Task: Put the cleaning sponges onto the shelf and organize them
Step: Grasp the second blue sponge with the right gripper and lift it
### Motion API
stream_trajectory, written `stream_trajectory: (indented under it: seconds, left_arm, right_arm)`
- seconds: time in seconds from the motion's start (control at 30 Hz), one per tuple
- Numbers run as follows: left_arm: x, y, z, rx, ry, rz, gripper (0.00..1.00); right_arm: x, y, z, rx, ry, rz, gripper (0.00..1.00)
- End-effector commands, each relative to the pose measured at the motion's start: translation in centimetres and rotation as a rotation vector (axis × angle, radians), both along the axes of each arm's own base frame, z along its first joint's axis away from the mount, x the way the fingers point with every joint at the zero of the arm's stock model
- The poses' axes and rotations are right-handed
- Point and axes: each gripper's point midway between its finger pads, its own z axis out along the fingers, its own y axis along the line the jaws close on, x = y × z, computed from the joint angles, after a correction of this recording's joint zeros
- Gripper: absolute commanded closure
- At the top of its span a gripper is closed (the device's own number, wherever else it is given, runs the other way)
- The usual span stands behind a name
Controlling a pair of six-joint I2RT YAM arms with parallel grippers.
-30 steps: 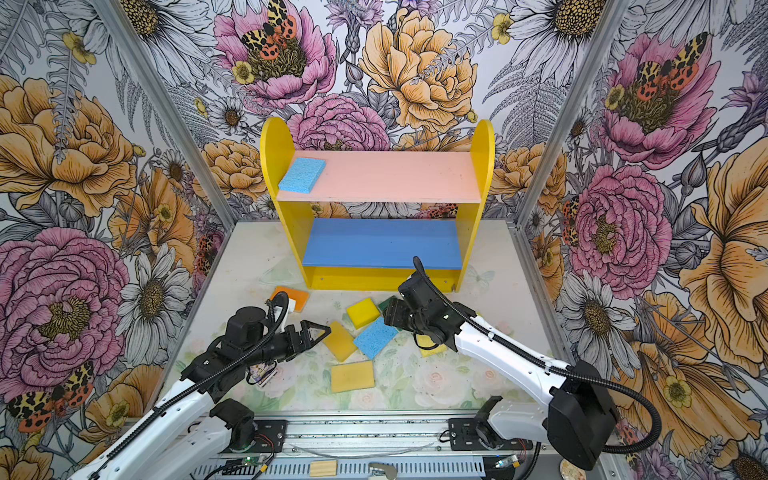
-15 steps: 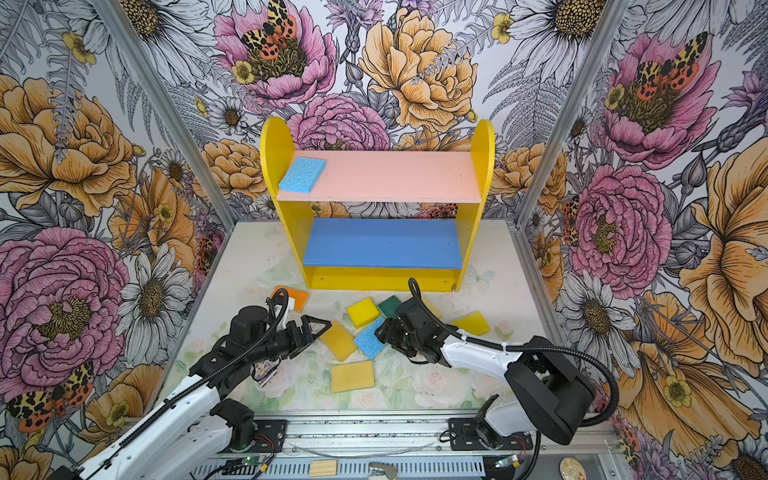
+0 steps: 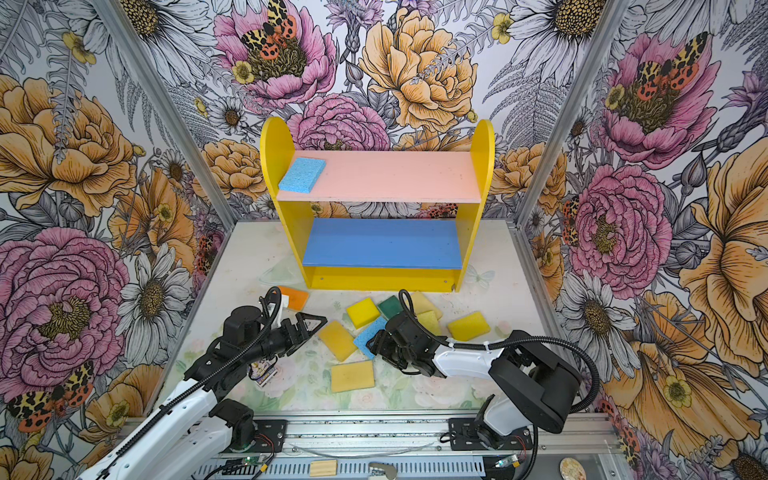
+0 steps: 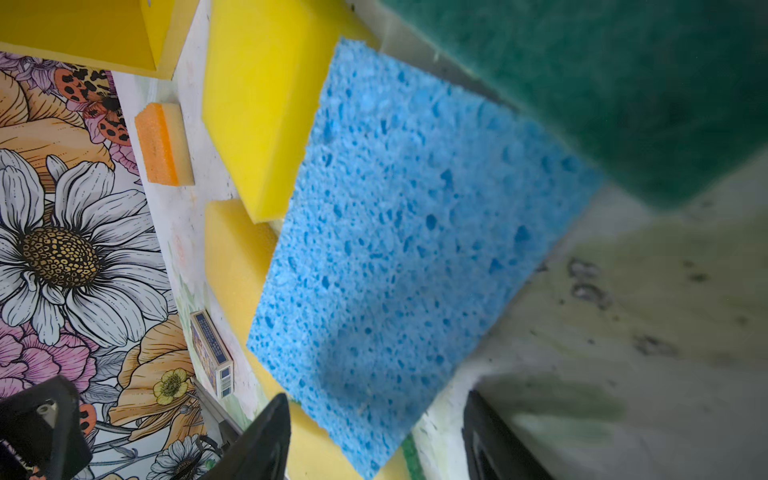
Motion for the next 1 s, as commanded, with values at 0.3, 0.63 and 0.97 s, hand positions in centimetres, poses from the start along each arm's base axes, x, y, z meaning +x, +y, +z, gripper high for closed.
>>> stream_trajectory:
  seconds: [0.3,0.63,0.97]
  left_arm:
    - [0.1,0.0,1.8,-0.03,-0.029,0.0,0.01]
    - [-0.8,0.1,2.1,-0.004,-0.017,-0.026,0.01]
    - [-1.0,0.1,4.0,-0.027,-0.039,-0.057,0.01]
  right_arm:
    - [0.5,0.0,-0.6,0.006,-0.032,-0.048,0.64]
    - [0.4,0.2,3.7,-0.079,-0.158,0.067,0.99]
    - [0.3,1.0,10.1,-0.015,-0.278,0.14,1.0]
